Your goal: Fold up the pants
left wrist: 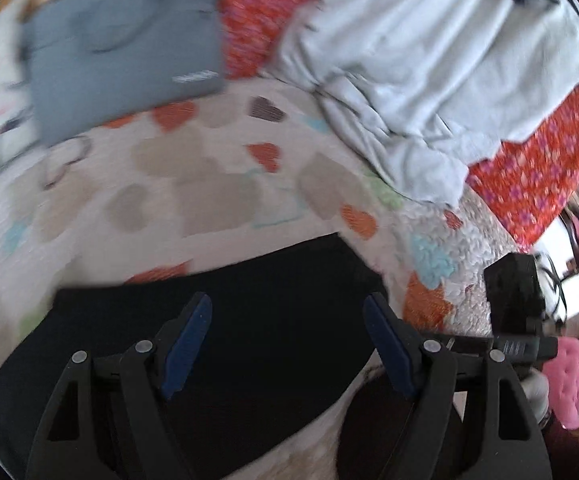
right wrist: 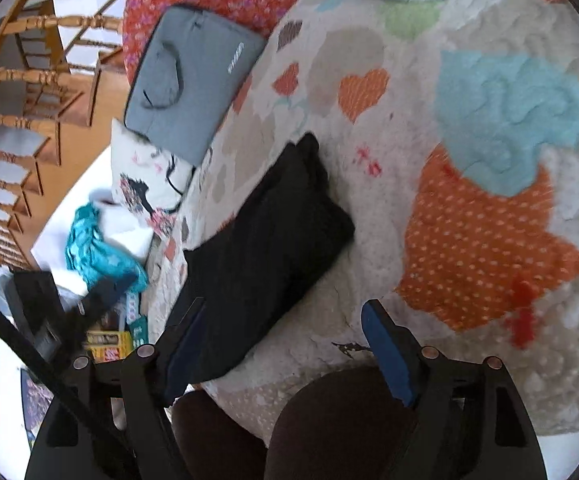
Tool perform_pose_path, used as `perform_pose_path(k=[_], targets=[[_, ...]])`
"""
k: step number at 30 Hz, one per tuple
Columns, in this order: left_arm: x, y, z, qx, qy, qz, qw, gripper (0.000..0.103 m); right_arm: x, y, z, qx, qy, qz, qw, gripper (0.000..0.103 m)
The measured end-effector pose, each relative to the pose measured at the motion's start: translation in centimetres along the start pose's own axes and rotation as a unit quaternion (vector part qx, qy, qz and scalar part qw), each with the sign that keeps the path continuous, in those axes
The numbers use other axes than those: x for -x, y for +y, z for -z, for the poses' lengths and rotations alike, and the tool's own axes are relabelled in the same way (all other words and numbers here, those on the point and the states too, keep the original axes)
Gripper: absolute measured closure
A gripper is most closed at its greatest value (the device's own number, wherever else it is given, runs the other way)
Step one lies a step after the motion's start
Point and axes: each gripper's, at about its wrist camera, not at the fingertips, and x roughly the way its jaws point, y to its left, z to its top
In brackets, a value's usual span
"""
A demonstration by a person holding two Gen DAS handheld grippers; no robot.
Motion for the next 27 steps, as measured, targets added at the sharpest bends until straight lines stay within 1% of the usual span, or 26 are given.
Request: perform_pose_path(k=[2, 4, 6, 8, 14, 17, 19, 21, 22, 23, 24, 25, 26, 27], targets=[[-3.6, -1.1, -1.9, -0.009, 0.037, 0.023, 0.9990, 0.026, -0.7, -0.1, -0.2, 0.001, 0.011, 0.001, 1.000, 0.021], [-6.2, -1.8, -3.1, -0.016, 0.064, 0.033, 0.9973, 0.026, -1.5, -0.2, -0.5, 0.004, 0.022, -0.002, 1.000, 0.021], [-9.0, -2.5, -4.1, -0.030, 0.087, 0.045, 0.9947, 0.026, -2.4, -0.2, -0.8, 0.011, 0.030, 0.004, 0.999, 0.021], [-11.3, -3.5, -4.9, -0.056, 0.101, 0.040, 0.9926, 0.026, -3.0, 0.0, -1.0, 0.021, 0.032, 0.017, 0.999, 0.021], [-15.0, -4.7, -5.8, -0.109, 0.124, 0.033, 0.9857, 0.026, -3.7, 0.8, -1.7, 0.044, 0.017, 0.039, 0.998, 0.021], [-16.5, -5.1, -5.8, -0.125, 0.139, 0.043, 0.9813, 0.026, -4.2, 1.2, -2.2, 0.050, 0.012, 0.042, 0.998, 0.021], [-17.4, -5.3, -5.6, -0.135, 0.148, 0.041, 0.9789, 0.026, -4.7, 1.6, -2.6, 0.053, 0.010, 0.046, 0.997, 0.021], [-17.9, -5.5, -5.5, -0.136, 0.157, 0.047, 0.9771, 0.026, -5.0, 1.8, -2.9, 0.053, 0.007, 0.050, 0.997, 0.021], [-18.2, -5.7, -5.4, -0.136, 0.161, 0.048, 0.9764, 0.026, -5.1, 1.9, -2.9, 0.053, 0.004, 0.052, 0.997, 0.022], [-18.2, -5.9, -5.3, -0.139, 0.163, 0.050, 0.9754, 0.027, -5.1, 2.0, -3.0, 0.055, -0.001, 0.057, 0.997, 0.029], [-18.2, -6.2, -5.1, -0.145, 0.165, 0.052, 0.9742, 0.043, -5.2, 2.2, -3.0, 0.058, -0.005, 0.066, 0.996, 0.033], [-18.1, -6.4, -5.1, -0.154, 0.164, 0.045, 0.9732, 0.072, -5.3, 2.2, -3.0, 0.060, -0.009, 0.073, 0.995, 0.045], [-18.0, -6.6, -5.0, -0.164, 0.162, 0.032, 0.9724, 0.082, -5.5, 2.0, -3.1, 0.058, -0.012, 0.074, 0.995, 0.058], [-17.8, -6.4, -5.0, -0.163, 0.164, 0.037, 0.9723, 0.085, -5.6, 1.8, -3.1, 0.053, -0.010, 0.070, 0.996, 0.064]])
